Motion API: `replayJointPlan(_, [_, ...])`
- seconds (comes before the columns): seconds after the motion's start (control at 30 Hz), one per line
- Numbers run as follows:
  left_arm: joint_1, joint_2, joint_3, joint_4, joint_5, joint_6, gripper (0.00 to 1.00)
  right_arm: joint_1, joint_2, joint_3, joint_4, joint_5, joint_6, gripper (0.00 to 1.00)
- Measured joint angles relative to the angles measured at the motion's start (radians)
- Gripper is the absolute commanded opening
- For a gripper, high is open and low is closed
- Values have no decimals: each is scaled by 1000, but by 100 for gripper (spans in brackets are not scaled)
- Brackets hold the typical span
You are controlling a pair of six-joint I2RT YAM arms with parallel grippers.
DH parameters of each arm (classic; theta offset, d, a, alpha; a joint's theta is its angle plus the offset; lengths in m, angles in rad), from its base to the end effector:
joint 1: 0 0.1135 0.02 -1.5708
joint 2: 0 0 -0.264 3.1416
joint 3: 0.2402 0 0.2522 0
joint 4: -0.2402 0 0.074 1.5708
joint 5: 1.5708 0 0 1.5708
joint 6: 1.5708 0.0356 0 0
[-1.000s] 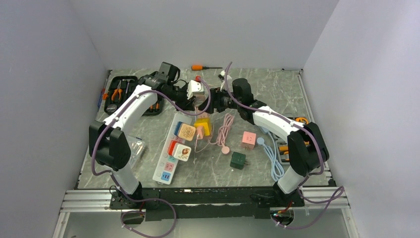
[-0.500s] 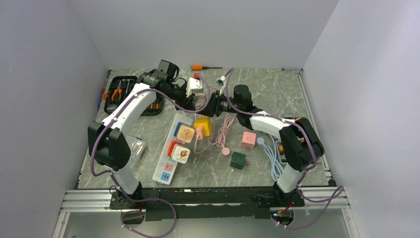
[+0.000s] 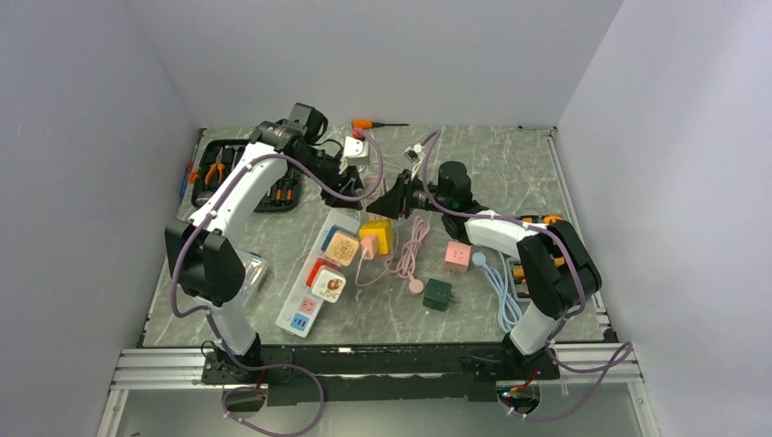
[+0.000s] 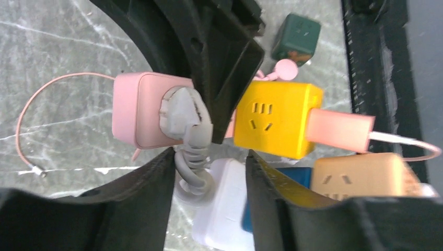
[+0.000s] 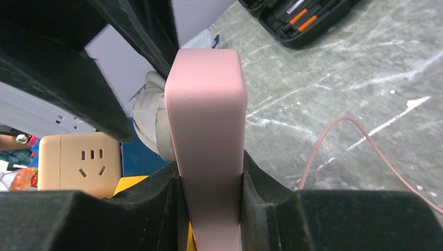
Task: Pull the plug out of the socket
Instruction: Remove the plug from the socket.
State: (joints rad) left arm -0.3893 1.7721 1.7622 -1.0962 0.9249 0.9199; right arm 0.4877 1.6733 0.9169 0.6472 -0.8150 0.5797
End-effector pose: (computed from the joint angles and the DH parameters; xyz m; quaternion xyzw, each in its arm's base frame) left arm 0.3233 -0.1634 0.3444 0.6117 0.6283 -0.3649 0.3127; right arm 0.3096 0.1935 0.2409 -0.2328 0.6951 0.5658 0.3775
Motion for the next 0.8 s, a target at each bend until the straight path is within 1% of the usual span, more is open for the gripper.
replayJointPlan(0.17, [17, 2, 15, -13, 60, 2, 59, -12, -24, -16, -76, 19, -48, 0])
replayJointPlan(0.3, [24, 25, 62, -45, 99, 3, 67, -16, -53, -21, -134, 37, -82, 0])
replayJointPlan(0.43, [24, 42, 73, -45, 106, -8, 70, -17, -79, -21, -168, 37, -111, 0])
replayJointPlan(0.47, [24, 45, 72, -39, 105, -18, 73, -17, -85, -21, -176, 38, -116, 0])
replayJointPlan(0.53, [24, 45, 57, -2, 97, -46, 75, -17, -99, -21, -194, 37, -130, 0])
replayJointPlan(0.7, [26, 45, 18, 97, 68, -124, 75, -16, -134, -21, -234, 35, -163, 0])
replayJointPlan(0.8, [27, 48, 10, 119, 64, -153, 71, -16, -145, -20, -243, 30, -173, 0])
